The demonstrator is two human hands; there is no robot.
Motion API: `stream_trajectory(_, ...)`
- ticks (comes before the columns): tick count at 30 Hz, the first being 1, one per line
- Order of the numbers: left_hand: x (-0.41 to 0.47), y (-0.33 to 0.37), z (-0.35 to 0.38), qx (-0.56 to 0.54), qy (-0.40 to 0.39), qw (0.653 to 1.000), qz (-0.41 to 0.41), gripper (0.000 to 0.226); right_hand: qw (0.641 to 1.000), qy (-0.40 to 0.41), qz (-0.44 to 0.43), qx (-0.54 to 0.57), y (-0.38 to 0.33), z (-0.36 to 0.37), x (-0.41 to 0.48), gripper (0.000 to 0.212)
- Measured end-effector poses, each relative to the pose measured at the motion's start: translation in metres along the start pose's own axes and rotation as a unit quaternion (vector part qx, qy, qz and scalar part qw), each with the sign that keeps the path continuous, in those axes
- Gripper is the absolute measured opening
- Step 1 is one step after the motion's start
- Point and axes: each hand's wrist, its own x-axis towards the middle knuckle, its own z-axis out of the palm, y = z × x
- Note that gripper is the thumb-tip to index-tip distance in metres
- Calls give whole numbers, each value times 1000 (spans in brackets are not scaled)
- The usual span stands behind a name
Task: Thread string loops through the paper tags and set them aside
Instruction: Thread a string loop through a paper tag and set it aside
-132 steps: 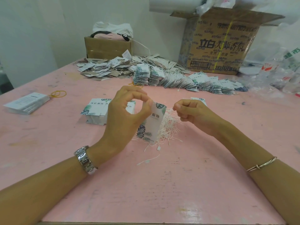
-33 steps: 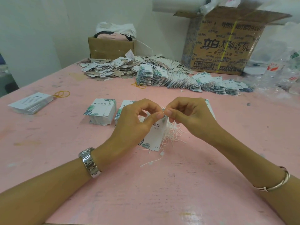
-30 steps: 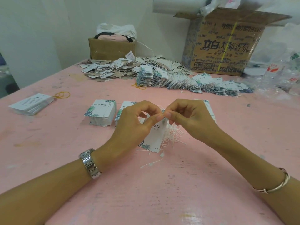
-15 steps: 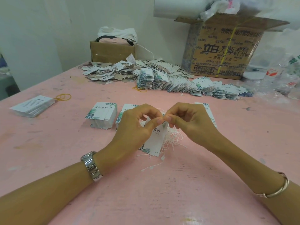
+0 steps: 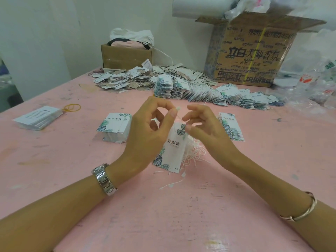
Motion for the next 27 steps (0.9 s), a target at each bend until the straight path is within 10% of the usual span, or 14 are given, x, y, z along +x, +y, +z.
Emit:
stream_trajectory(5, 0, 5, 2, -105, 26, 994, 7, 6, 999, -24, -32, -25, 3, 9, -3, 68)
stream_trajectory(27, 12, -7, -3, -205, 134, 968, -47, 8, 991, -22, -33, 126, -2, 14, -6, 18)
